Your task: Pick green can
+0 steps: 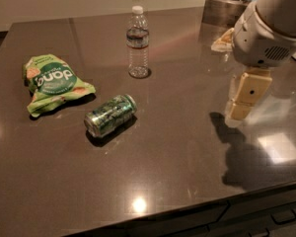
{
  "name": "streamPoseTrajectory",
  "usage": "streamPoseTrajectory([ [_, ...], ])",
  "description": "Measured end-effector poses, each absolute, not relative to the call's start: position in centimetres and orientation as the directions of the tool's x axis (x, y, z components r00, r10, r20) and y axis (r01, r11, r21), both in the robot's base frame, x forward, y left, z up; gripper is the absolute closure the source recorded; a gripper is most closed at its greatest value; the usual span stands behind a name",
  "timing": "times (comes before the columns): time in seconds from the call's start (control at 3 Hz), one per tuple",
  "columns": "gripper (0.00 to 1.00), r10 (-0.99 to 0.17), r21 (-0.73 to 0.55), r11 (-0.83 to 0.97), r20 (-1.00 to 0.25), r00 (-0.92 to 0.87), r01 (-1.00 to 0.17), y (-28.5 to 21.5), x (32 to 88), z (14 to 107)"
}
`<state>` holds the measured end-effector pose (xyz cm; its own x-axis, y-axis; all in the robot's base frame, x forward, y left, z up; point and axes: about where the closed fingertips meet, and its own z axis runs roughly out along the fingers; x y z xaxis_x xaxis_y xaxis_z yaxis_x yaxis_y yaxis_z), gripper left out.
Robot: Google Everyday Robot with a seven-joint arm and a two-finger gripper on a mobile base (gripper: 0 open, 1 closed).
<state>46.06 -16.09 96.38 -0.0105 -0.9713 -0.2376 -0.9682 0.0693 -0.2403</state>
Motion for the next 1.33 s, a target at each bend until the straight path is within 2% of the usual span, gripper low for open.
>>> streamPoseTrajectory([
  [1.33, 0.0, -0.914, -0.137, -0.271, -0.275, 0.299, -0.953, -5.3, 48.5, 89.7],
])
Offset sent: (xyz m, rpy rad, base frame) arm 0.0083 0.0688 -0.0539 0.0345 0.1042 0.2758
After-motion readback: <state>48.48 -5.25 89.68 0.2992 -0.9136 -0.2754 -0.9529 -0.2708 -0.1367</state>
